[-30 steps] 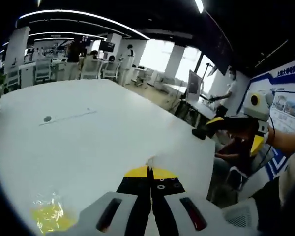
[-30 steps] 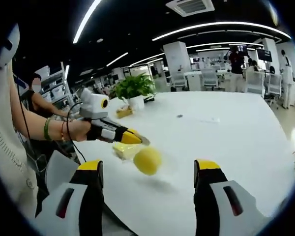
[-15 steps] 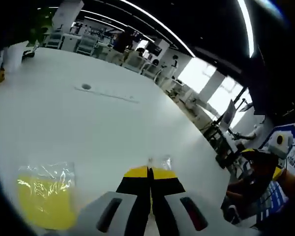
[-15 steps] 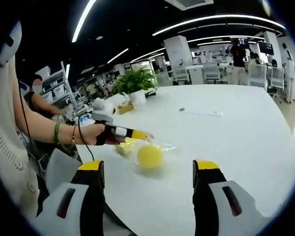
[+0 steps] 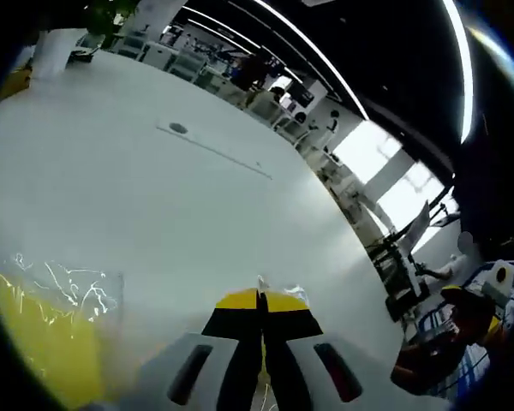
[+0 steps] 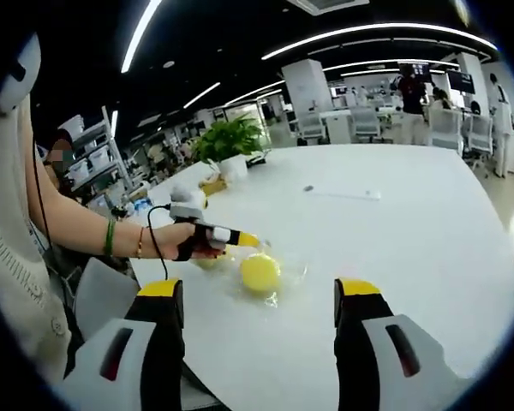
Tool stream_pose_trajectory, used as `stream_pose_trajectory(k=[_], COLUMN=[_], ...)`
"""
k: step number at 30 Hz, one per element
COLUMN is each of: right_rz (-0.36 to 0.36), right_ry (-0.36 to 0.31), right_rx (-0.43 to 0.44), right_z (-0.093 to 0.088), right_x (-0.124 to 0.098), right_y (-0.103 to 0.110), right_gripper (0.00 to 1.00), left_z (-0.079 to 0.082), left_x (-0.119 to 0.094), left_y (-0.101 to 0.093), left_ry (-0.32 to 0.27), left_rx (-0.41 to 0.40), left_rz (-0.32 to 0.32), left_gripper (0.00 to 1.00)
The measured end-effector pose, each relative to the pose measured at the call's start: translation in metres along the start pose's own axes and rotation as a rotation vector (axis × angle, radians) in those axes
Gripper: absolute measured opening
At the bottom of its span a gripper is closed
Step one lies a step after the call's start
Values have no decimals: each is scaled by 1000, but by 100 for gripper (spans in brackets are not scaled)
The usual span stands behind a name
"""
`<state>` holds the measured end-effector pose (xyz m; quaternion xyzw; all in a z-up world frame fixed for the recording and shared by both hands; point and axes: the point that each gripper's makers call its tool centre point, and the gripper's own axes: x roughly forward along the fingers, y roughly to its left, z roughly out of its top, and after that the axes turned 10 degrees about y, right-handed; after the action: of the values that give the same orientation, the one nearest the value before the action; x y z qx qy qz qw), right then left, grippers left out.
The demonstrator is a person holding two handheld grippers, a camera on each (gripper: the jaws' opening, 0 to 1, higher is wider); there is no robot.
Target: Compare the silicone blocks by pressing each to a similar depth, holding the contact briefly, and releasing to observe deformation and rebound differences across the visible hardness samples.
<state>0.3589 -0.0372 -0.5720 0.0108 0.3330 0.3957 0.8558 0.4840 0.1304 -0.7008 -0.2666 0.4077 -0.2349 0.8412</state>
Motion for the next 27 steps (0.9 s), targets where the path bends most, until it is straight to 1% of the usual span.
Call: stream_pose_trajectory(k=[6,9,11,13,19,20,22,25,27], right_rz=[0,-1,1,1,7,9,11,11,10], right_ry=[3,0,2,5,-5,-8,-12,-15,-19], right_rx=[6,11,14,14,9,8,7,-3,-8], right_z=[-2,-2,-4,-5,-2,-1,0,2,3], right_x=[0,-1,0,0,0,1,1,0,-2], right_y=[-4,-4,-5,-4,-2,-2,-1,2,4], right_gripper=[65,65,65,64,64,64,64,64,64], left_z=[-9,-13,-16,-16,-15,-16,-15,-13,-12], left_x=[8,13,14,14,15,15,14,8,4], left_y=[5,9,14,16,16,17,21,24,25], left_ry=[-1,7,7,-3,-2,2,0,-8,-15], left_rx=[-47,-41,-54,-91,-92,-99,-108,-111,-94], left_rz=[11,25,41,36,23,33,51,60,73], left_gripper=[0,0,0,0,0,2,8,16,21])
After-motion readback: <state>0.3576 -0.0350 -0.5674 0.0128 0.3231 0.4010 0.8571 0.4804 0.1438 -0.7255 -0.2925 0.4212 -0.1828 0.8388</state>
